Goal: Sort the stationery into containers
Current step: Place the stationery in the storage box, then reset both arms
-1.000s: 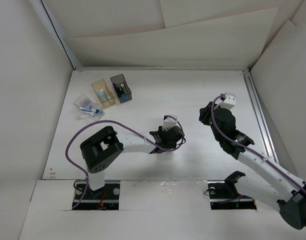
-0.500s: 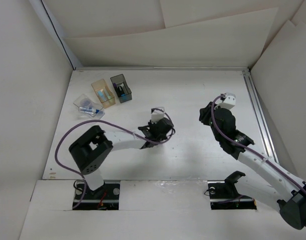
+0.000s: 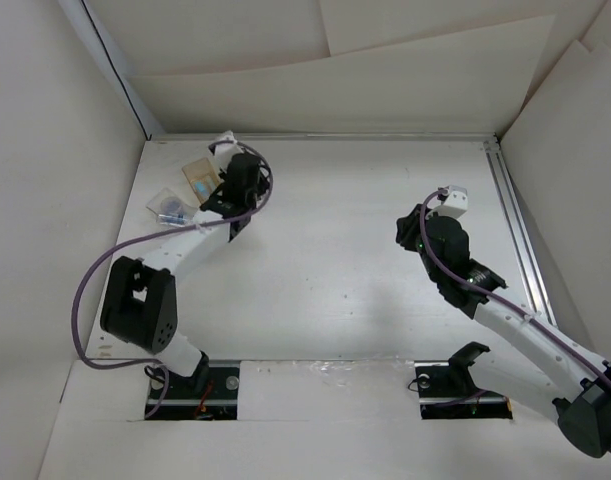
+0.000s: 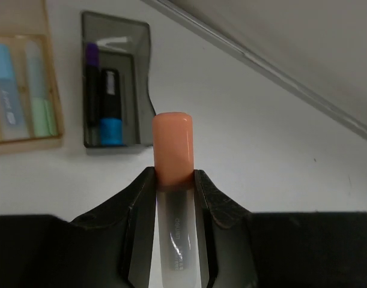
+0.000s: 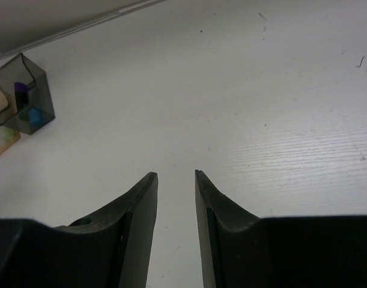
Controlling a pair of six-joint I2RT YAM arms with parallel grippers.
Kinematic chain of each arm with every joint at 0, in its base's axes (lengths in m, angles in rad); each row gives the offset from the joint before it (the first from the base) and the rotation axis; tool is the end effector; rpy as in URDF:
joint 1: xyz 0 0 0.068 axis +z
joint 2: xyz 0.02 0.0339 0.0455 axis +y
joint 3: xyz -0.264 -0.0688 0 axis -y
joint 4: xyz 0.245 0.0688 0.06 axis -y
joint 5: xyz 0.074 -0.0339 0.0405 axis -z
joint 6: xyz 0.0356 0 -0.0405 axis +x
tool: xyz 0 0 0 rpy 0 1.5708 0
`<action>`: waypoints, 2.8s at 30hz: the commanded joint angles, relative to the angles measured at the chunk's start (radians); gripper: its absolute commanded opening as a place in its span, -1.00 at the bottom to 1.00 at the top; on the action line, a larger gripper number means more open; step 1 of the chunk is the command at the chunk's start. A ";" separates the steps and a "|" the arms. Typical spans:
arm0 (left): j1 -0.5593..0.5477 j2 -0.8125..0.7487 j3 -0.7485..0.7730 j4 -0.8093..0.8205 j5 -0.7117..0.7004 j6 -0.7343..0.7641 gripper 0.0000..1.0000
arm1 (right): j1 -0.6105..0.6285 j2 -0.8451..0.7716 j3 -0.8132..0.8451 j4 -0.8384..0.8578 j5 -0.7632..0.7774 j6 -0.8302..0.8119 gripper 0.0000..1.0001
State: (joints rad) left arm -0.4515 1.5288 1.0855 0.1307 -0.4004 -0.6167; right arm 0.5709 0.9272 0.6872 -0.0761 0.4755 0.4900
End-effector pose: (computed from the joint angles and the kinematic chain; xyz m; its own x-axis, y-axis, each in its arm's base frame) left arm 0.3278 -0.1435 0.2935 -0.2651 -0.4634 -0.8456 -0.1045 0.8856 -0.4525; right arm 0.1891 0.1021 0.2919 -0.2846 0.3145 -0.9056 0.0222 0.9466 0.3217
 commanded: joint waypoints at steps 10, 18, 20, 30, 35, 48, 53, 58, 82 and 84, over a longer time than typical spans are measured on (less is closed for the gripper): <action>0.349 0.269 0.278 -0.045 0.061 0.051 -0.77 | 0.018 -0.002 0.028 0.021 -0.018 -0.005 -0.26; 0.427 0.323 0.307 -0.078 0.018 0.095 -0.77 | 0.018 0.018 0.037 0.021 -0.028 -0.005 -0.26; 0.427 0.332 0.307 -0.079 0.018 0.106 -0.77 | 0.018 0.018 0.037 0.021 -0.028 -0.005 -0.26; 0.427 0.360 0.306 -0.069 0.028 0.106 -0.32 | 0.018 0.018 0.037 0.021 -0.028 -0.005 -0.26; 0.427 0.320 0.306 -0.069 0.058 0.106 0.01 | 0.018 0.018 0.037 0.021 -0.028 -0.005 -0.26; 0.376 0.018 0.169 0.064 0.280 0.065 1.00 | 0.018 0.018 0.037 0.021 -0.028 -0.014 -0.26; 0.306 -0.116 0.038 0.121 0.397 0.017 1.00 | 0.018 0.009 0.037 0.021 -0.028 -0.014 -0.26; 0.096 -0.295 -0.093 0.101 0.321 0.069 1.00 | 0.018 -0.021 0.028 0.021 -0.018 -0.014 0.31; 0.048 -0.786 -0.575 0.172 0.736 0.077 1.00 | 0.037 -0.024 -0.031 0.073 0.118 0.004 1.00; 0.048 -0.786 -0.575 0.172 0.747 0.077 1.00 | 0.037 -0.024 -0.031 0.084 0.118 0.004 1.00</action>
State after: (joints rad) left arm -0.4042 0.7700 0.5194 0.2501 0.2909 -0.5560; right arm 0.5972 0.9054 0.6632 -0.0555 0.5659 0.4877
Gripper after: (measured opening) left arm 0.997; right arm 0.998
